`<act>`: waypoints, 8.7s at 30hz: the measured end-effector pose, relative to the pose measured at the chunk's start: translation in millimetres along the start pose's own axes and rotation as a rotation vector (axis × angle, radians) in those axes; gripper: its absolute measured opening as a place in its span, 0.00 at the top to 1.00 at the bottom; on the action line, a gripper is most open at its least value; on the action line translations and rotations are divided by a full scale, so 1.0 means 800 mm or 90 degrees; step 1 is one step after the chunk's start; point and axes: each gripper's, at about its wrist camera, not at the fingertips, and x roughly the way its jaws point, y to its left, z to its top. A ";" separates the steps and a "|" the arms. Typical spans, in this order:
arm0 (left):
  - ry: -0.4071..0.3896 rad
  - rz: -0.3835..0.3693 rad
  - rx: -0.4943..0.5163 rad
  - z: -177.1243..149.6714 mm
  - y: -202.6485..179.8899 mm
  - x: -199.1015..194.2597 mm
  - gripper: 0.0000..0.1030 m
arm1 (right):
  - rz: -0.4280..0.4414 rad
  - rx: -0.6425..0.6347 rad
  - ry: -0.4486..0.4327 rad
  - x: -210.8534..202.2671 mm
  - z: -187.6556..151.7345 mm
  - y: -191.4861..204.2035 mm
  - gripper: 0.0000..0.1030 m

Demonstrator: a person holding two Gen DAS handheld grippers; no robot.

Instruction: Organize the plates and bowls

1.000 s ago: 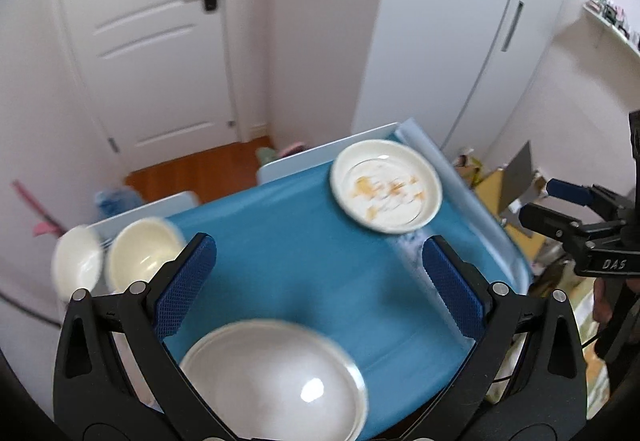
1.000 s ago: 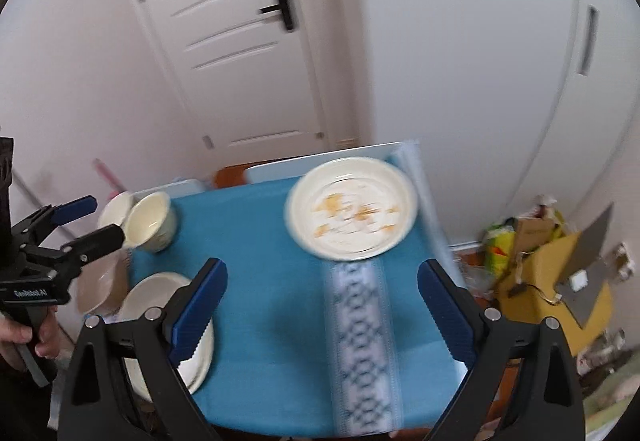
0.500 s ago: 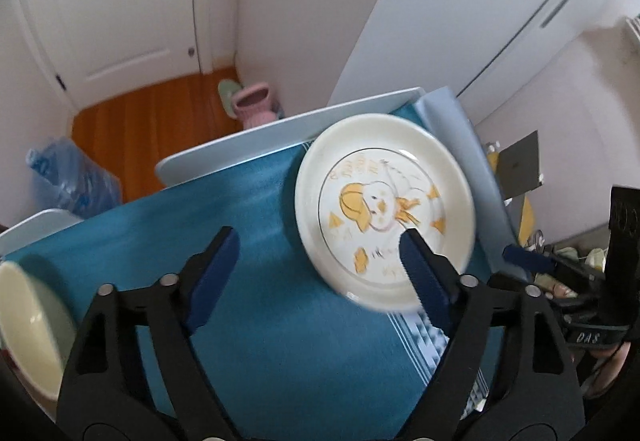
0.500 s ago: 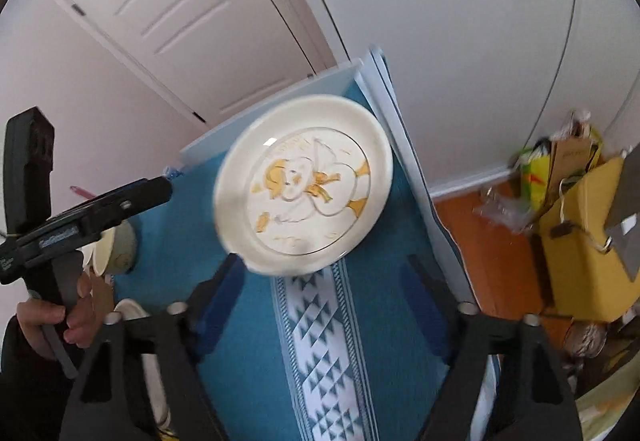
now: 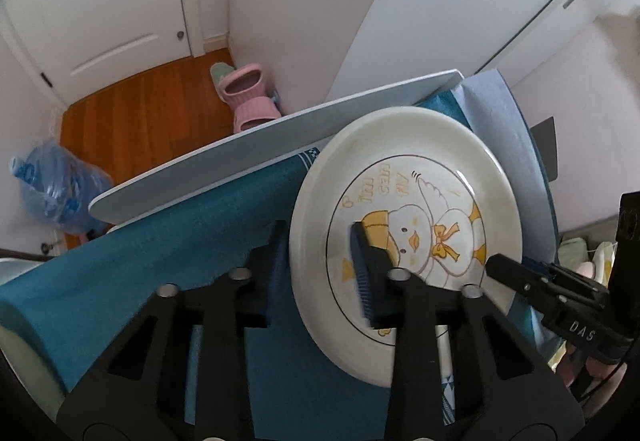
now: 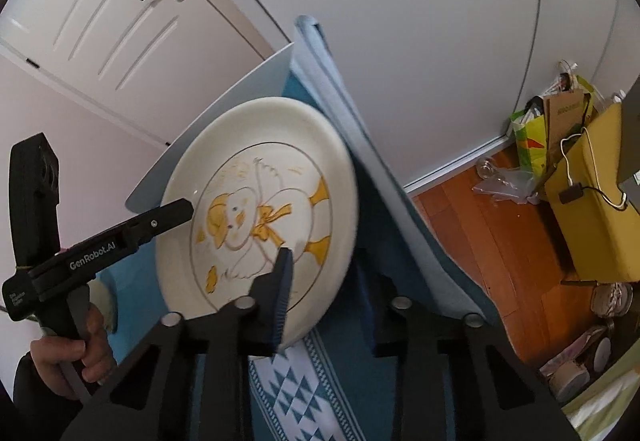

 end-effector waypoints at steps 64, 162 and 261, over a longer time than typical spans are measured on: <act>-0.062 0.125 -0.174 -0.398 0.134 -0.218 0.83 | 0.014 -0.405 0.065 -0.038 -0.273 0.225 0.86; -0.144 0.062 -0.444 -0.450 0.377 -0.260 0.53 | 0.101 -0.595 0.172 0.109 -0.298 0.502 0.41; -0.038 0.102 -0.035 -0.230 -0.125 -0.045 0.10 | 0.101 -0.196 0.017 -0.087 -0.144 -0.080 0.52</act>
